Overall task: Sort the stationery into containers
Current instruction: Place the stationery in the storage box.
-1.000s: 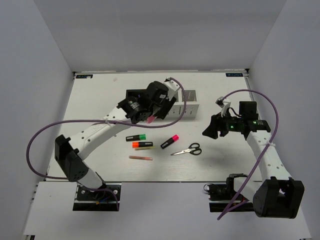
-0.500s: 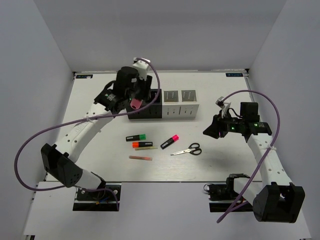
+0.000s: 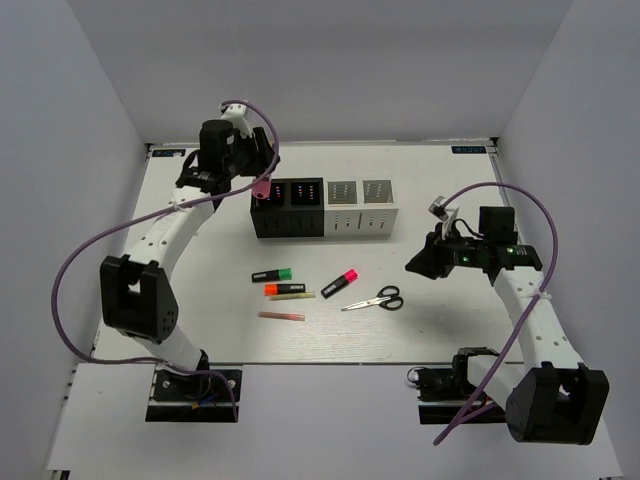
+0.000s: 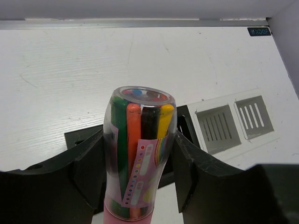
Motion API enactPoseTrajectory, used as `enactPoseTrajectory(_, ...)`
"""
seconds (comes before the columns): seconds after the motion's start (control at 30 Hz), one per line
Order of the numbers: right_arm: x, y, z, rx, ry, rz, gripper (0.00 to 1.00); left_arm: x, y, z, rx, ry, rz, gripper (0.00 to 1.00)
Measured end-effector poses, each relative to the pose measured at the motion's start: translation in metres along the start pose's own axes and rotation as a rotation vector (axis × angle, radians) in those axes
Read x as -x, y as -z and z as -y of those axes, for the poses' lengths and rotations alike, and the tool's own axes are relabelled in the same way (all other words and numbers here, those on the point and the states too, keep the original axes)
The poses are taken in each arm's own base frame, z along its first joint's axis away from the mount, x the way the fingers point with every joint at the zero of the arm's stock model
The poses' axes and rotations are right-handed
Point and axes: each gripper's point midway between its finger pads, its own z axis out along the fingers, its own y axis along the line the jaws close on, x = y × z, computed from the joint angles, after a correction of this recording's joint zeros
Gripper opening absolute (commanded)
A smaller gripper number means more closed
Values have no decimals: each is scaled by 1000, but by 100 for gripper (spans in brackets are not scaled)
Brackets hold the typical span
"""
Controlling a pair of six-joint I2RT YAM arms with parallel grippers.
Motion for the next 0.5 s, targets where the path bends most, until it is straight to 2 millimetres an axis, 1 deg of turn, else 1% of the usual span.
enactPoseTrajectory(0.07,-1,-1,-1,18,15,1,28,-9,-14,-4,-20,17,-20,0)
enactPoseTrajectory(0.13,-3,-3,-5,48,35,7,22,-18,-26,-3,-50,25,-38,0)
enactPoseTrajectory(0.2,-5,-4,-8,80,59,13,19,-24,-36,-1,-81,26,-42,0)
enactPoseTrajectory(0.27,-6,-5,-13,115,79,22,16,-25,-41,1,-110,21,-26,0)
enactPoseTrajectory(0.4,-7,-8,-18,169,116,33,16,-27,-45,3,-155,8,3,0)
enactPoseTrajectory(0.5,-7,-8,-19,188,133,40,16,-22,-47,2,-180,-8,42,0)
